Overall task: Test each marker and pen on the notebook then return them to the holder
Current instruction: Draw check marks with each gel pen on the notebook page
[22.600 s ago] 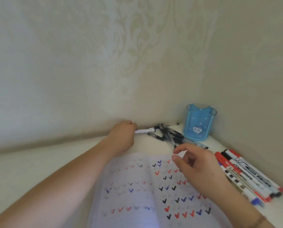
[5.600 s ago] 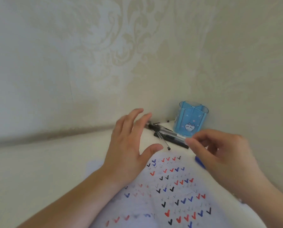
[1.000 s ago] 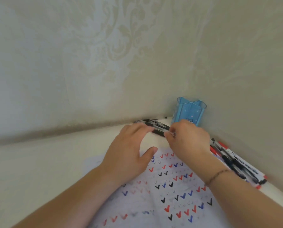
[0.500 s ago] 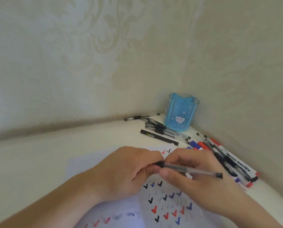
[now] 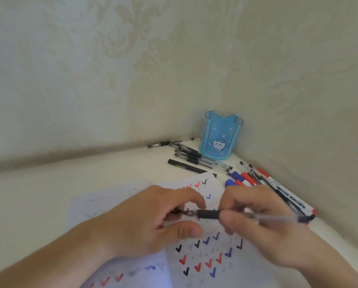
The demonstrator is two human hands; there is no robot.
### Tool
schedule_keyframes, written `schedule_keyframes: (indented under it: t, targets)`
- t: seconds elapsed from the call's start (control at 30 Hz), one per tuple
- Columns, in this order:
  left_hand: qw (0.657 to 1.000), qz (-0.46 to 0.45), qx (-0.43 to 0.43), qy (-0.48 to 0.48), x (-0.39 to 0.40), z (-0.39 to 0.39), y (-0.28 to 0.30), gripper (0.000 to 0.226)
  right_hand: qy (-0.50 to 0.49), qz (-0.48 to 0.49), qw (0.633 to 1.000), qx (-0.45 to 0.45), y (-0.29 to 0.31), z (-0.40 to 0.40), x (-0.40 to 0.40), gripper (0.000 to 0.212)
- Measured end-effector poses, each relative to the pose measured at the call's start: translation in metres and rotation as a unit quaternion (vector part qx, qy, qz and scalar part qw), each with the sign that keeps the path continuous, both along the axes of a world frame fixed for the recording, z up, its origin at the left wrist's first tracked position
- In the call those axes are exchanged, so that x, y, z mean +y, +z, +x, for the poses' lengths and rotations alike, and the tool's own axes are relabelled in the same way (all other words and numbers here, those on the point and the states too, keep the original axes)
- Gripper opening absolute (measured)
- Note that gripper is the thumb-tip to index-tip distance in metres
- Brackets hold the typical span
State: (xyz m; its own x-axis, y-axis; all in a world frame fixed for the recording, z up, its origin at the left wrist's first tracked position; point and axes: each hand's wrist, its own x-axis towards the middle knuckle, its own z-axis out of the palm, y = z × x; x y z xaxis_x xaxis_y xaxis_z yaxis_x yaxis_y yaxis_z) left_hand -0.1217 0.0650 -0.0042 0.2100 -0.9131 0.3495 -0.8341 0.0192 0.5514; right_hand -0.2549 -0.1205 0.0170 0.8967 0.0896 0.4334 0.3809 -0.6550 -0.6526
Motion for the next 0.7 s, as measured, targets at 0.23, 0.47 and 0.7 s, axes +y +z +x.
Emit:
schedule_keyframes:
  t: [0.23,0.47,0.7]
  targets:
    - [0.987,0.083,-0.138,0.031,0.002,0.001,-0.006,0.024,0.090,0.406,0.909,0.021,0.020,-0.003,-0.015,0.039]
    - [0.988,0.111,-0.109,0.022,0.002,0.004,-0.006,0.040,-0.116,0.294,0.932,0.176,-0.017,-0.015,0.005,0.043]
    - [0.994,0.108,0.020,0.018,0.005,0.000,-0.003,0.051,-0.219,0.193,0.948,0.126,-0.023,-0.028,0.009,0.042]
